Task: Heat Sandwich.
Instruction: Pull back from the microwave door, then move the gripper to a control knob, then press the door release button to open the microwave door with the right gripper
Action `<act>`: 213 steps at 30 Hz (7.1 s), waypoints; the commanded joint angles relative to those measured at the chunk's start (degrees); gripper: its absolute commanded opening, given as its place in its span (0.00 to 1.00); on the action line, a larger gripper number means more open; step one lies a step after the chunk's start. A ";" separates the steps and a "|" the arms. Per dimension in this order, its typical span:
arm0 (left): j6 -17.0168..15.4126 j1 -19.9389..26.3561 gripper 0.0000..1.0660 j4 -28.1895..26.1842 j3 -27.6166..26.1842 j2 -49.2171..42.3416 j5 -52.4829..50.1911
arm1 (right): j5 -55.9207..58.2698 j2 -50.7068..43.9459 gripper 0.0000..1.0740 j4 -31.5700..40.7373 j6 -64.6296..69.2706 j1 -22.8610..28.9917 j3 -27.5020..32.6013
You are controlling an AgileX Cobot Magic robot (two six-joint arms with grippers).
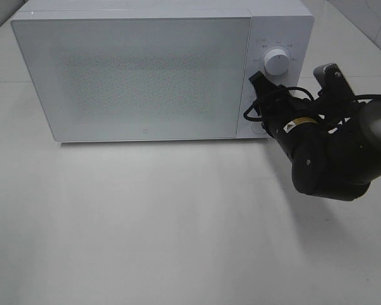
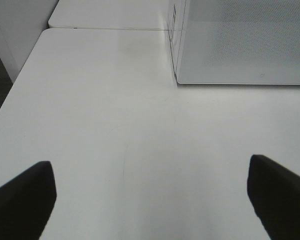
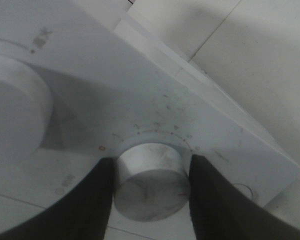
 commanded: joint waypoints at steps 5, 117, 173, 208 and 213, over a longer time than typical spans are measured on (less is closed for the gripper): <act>-0.06 0.17 0.92 -0.29 0.23 -1.49 -0.40 | -6.76 -0.63 0.10 -6.59 16.73 0.46 -1.49; -0.06 0.17 0.92 -0.29 0.23 -1.49 -0.40 | 71.91 -29.85 0.71 -28.48 -30.37 -11.40 1.55; -0.06 0.17 0.92 -0.29 0.23 -1.49 -0.40 | 124.05 -109.09 0.71 -42.17 -35.64 -21.08 10.77; -0.06 0.17 0.92 -0.29 0.23 -1.49 -0.40 | 122.10 -113.39 0.71 -42.00 -38.16 -23.09 9.63; -0.06 0.17 0.92 -0.29 0.23 -1.49 -0.40 | 117.80 -108.46 0.71 -42.00 -38.16 -23.09 9.11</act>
